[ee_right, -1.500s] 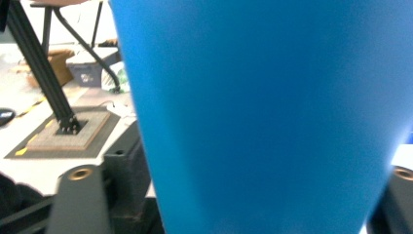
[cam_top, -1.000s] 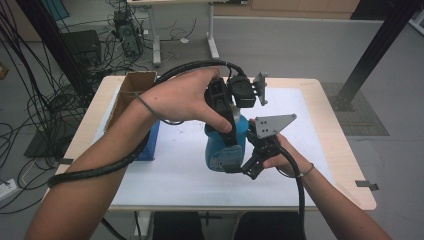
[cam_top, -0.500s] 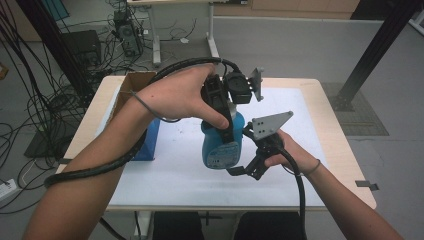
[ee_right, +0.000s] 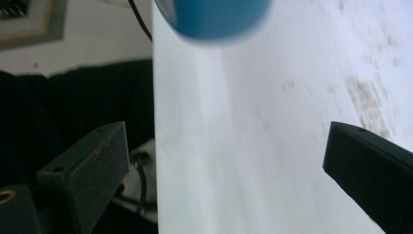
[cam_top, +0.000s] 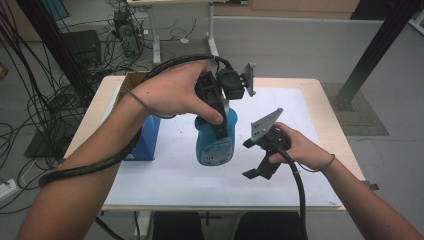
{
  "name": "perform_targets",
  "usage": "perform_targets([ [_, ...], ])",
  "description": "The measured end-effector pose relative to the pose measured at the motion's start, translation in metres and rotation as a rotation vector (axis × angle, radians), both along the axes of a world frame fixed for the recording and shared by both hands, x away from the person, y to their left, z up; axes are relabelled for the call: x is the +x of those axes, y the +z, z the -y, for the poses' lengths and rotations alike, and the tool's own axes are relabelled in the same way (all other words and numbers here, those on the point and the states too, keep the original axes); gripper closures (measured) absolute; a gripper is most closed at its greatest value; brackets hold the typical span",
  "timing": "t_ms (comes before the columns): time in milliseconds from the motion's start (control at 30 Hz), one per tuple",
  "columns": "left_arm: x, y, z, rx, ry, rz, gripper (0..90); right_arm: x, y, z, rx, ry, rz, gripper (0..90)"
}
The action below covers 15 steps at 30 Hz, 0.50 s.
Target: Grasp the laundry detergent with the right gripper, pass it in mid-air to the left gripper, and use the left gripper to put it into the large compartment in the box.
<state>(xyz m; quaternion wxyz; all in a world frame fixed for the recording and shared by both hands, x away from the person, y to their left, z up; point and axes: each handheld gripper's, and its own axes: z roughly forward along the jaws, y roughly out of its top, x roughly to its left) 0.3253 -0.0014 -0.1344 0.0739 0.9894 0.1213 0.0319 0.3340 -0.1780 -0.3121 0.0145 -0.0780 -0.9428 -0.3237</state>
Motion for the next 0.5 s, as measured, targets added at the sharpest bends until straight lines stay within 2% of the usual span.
perform_targets([
  [33,0.000,0.000,0.000,0.000,0.000,0.000,37.5,0.000,0.000,0.000,0.000,0.000,0.000,3.0],
  [67,0.001,0.000,0.000,0.005,-0.001,0.000,37.5,0.003,-0.002,0.003,-0.048,-0.003,-0.025,3.6],
  [133,0.001,0.000,-0.001,0.005,0.012,-0.001,37.5,0.006,-0.004,0.007,-0.097,-0.023,-0.058,3.9],
  [167,0.002,0.000,-0.001,0.004,0.017,-0.001,37.5,0.010,-0.007,0.013,-0.146,-0.039,-0.084,4.0],
  [300,0.005,0.002,-0.003,0.000,0.038,0.004,37.5,0.015,-0.013,0.021,-0.247,-0.081,-0.119,3.9],
  [367,0.008,0.006,-0.004,0.007,0.054,0.015,37.5,0.016,-0.016,0.024,-0.282,-0.093,-0.109,3.8],
  [500,0.010,0.012,-0.004,0.012,0.077,0.029,37.5,0.017,-0.019,0.026,-0.309,-0.108,-0.099,3.9],
])
